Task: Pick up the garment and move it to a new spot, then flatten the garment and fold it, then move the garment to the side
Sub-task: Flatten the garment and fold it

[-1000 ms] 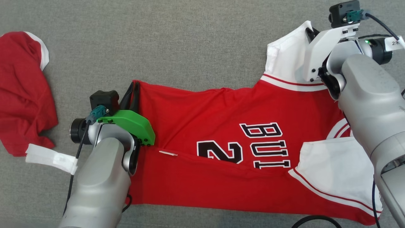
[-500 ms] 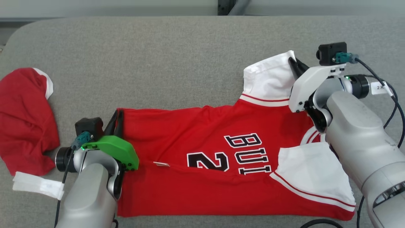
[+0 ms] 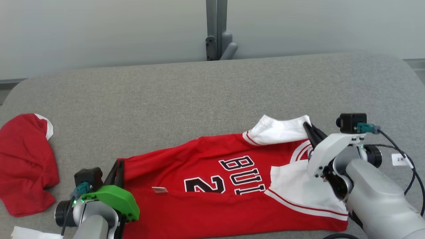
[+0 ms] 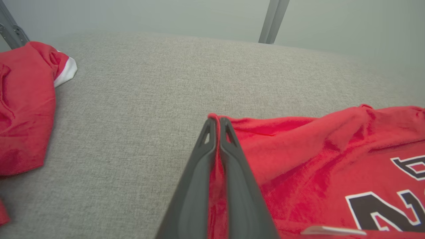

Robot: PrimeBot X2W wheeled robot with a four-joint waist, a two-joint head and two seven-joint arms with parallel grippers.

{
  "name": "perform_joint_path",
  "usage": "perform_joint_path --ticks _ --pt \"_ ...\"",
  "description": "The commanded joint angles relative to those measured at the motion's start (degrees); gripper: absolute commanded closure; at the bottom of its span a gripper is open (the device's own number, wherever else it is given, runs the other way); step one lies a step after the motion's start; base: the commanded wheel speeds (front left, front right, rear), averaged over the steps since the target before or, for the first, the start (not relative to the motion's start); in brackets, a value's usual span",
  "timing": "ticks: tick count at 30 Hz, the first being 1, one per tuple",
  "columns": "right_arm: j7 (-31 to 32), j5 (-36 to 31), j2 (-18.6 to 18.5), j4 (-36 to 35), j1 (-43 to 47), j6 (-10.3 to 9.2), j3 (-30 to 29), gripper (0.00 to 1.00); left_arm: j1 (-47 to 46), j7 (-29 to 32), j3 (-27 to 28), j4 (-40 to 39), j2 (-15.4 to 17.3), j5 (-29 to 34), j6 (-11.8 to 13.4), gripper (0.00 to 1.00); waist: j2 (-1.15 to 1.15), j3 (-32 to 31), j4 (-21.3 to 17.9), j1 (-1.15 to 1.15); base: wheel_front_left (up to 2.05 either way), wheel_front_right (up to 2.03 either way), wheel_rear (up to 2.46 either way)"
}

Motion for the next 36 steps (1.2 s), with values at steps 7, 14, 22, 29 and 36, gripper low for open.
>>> perform_joint_path --ticks 7,14,22,29,36 --pt "-1.5 2.7 -2.0 -5.3 7.5 -0.08 -0.1 1.00 5.2 0.0 3.1 -1.5 0.0 0.7 -0.3 1.00 0.00 -3.1 -2.7 0.00 0.00 0.00 0.00" --pt "-2.3 3.9 -2.5 -8.1 12.4 -0.08 -1.5 1.00 9.1 0.0 6.0 -1.9 -0.2 1.0 -0.4 1.00 0.00 -3.9 -3.5 0.00 0.00 0.00 0.00" --pt "-3.5 3.5 -1.3 -10.2 17.9 -0.08 -3.5 1.00 12.4 0.0 9.1 -2.2 -0.9 1.4 -0.5 1.00 0.00 -4.1 -4.4 0.00 0.00 0.00 0.00" --pt "-4.0 2.9 0.0 -11.2 21.0 -0.08 -5.0 1.00 13.8 0.0 11.0 -2.2 -1.7 2.2 -0.8 1.00 0.00 -4.1 -5.0 0.00 0.00 0.00 0.00" --pt "-4.2 1.7 0.8 -11.9 23.2 -0.08 -6.2 1.00 14.1 0.0 12.5 -2.2 -2.1 3.6 -1.0 1.00 0.00 -4.0 -5.1 0.00 0.00 0.00 0.00"
